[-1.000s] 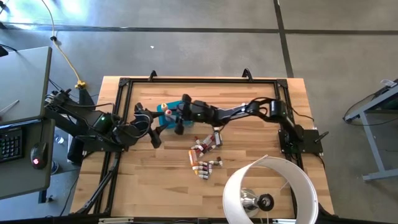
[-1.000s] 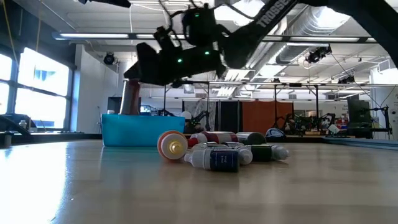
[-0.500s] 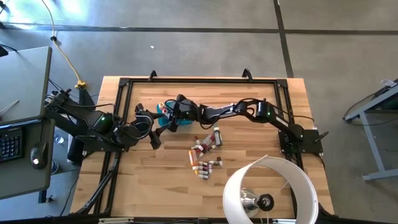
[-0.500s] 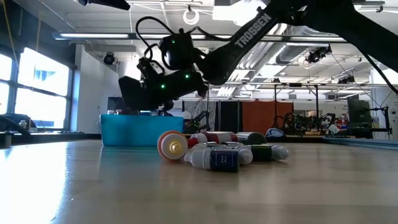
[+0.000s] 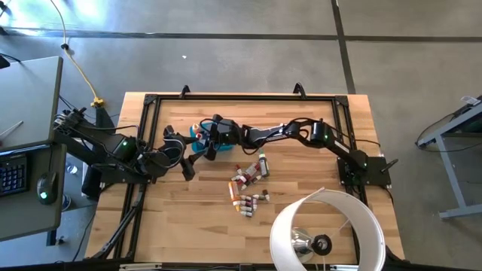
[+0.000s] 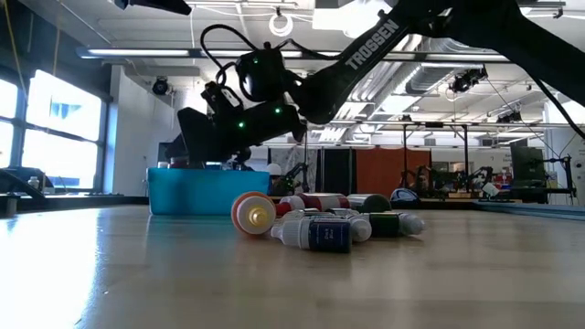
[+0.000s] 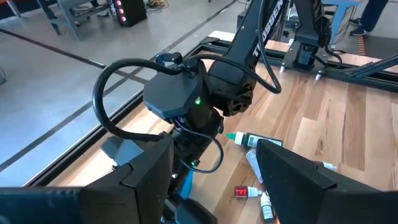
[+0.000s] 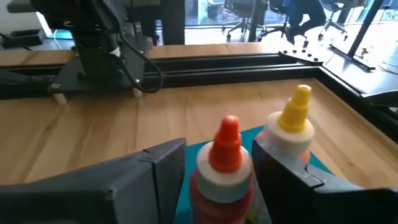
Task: Pick & Place food coloring
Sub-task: Put the large yellow food coloring bottle into the blue bin
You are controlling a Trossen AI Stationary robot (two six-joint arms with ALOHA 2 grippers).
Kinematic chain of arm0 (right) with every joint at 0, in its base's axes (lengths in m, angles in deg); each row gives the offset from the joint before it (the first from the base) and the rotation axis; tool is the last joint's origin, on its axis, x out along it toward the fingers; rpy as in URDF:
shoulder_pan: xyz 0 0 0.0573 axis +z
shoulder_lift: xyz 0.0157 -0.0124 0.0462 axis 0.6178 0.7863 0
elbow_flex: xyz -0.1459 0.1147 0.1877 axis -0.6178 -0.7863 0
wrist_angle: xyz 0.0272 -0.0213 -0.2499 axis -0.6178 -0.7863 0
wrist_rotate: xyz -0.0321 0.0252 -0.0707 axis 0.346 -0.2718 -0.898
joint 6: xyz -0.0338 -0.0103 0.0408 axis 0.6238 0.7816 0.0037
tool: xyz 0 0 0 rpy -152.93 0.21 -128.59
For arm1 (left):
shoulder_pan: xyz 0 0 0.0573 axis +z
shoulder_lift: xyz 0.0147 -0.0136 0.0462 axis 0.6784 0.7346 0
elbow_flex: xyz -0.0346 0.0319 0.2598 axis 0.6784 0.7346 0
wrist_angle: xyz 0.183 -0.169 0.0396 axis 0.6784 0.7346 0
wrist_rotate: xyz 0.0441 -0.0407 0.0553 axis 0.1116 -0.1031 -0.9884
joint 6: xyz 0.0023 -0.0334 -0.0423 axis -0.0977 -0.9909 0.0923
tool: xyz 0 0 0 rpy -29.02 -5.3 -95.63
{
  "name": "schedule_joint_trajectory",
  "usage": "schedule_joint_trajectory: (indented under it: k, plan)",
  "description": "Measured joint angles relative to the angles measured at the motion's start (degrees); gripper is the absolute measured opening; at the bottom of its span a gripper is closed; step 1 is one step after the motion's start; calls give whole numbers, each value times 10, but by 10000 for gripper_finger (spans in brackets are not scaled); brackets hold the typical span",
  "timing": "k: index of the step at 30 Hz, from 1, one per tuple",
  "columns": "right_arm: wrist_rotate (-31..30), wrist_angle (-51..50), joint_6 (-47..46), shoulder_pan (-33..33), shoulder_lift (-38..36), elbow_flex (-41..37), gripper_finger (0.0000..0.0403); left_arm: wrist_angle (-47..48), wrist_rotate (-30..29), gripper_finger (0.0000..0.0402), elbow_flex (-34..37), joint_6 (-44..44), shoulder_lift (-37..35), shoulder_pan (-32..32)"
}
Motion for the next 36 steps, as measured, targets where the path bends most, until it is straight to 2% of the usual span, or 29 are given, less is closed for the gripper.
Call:
schedule_joint_trajectory:
  k: [6, 9, 13, 17, 22, 25, 27, 33, 36]
  plan:
    - [-5, -64, 56, 12, -62, 0, 178, 0, 1, 227, 0, -4, 0, 0]
    - [-17, -152, 89, 25, -114, 0, 178, 0, 1, 227, 0, -4, 0, 0]
    - [4, -324, 158, 52, -199, 0, 178, 6, 12, 227, 0, -4, 0, 0]
    - [61, -520, 221, 94, -265, 1, 179, 15, 35, 227, 0, -9, 0, 0]
    - [218, -708, 296, 144, -300, -2, 179, 30, 37, 227, 0, -21, 2, 0]
    - [277, -708, 369, 176, -297, -40, 179, 30, 38, 227, 0, -31, 2, 0]
    - [273, -652, 420, 198, -295, -84, 179, 30, 38, 227, 0, -32, 2, 0]
    - [149, -464, 529, 247, -295, -206, 179, 30, 40, 227, 0, -36, 2, 0]
    - [133, -376, 564, 254, -295, -238, 179, 30, 38, 227, 0, -50, 2, 0]
